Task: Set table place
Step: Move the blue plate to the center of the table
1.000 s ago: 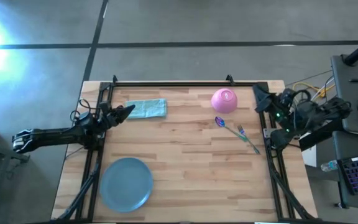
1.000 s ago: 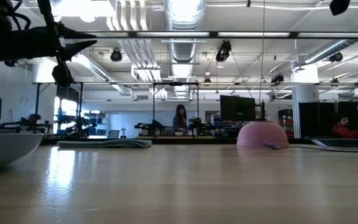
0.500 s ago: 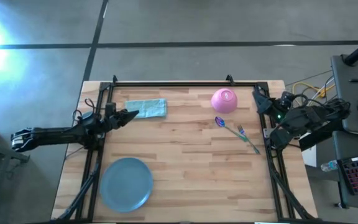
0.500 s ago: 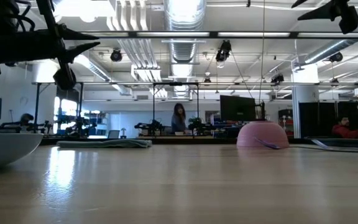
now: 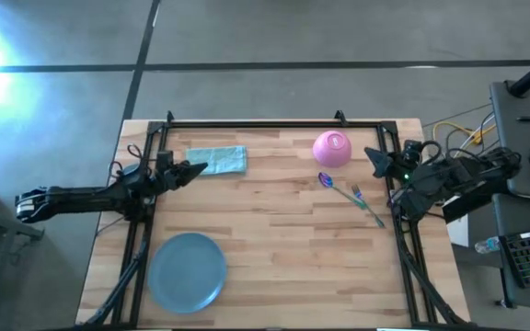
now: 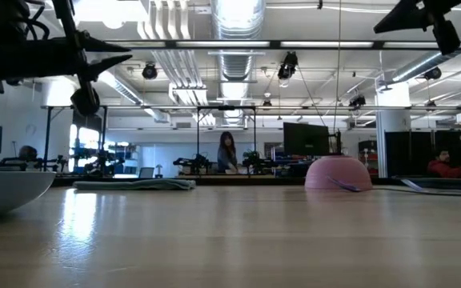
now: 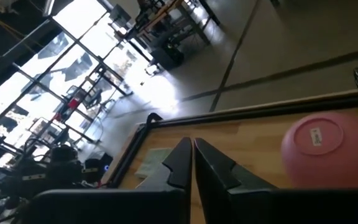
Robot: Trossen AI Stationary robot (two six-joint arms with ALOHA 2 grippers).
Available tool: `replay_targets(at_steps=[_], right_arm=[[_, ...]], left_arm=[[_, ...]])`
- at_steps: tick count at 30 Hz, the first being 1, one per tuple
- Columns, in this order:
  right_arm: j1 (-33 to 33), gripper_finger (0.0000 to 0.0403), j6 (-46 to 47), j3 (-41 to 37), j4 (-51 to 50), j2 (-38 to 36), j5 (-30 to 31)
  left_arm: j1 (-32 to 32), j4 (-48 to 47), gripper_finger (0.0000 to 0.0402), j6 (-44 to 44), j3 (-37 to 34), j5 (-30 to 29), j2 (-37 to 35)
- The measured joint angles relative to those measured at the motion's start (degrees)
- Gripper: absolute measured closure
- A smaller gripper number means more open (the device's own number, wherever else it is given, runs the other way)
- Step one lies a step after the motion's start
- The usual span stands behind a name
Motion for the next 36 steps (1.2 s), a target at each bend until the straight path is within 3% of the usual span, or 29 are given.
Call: replay_targets(at_steps=[6, 13, 16, 22, 28, 32, 36], right_arm=[[-2.2, 0.0394, 8.4, 0.0, -7.5, 1.6, -4.7], [-7.5, 0.0394, 9.3, 0.0, -8.0, 7.5, -13.6], [-11.2, 0.0394, 7.4, 0.7, -8.0, 9.3, -19.3], [-18.6, 0.0394, 1.0, 2.9, -7.8, 10.6, -27.2], [-24.6, 0.0394, -4.9, 5.2, -7.4, 10.4, -30.4], [-26.5, 0.0394, -6.5, 5.4, -7.5, 10.7, -35.4], [-26.4, 0.0394, -6.0, 5.0, -7.5, 11.8, -36.8]], left_arm=[[0.0, 0.0, 0.0377, -1.2, 0.0, 0.0, 2.8], [0.0, 0.7, 0.0377, -3.3, 2.2, 0.5, 6.0], [0.0, 4.8, 0.0377, -1.4, 6.2, 2.5, 7.5], [0.0, 2.4, 0.0377, 6.8, 19.3, 9.3, 13.4], [0.0, -14.5, 0.0377, 15.1, 29.8, 13.4, 21.4], [-0.1, -29.6, 0.0377, 15.1, 32.1, 15.7, 23.9], [-1.9, -41.8, 0.0378, 15.2, 32.0, 16.5, 21.6]])
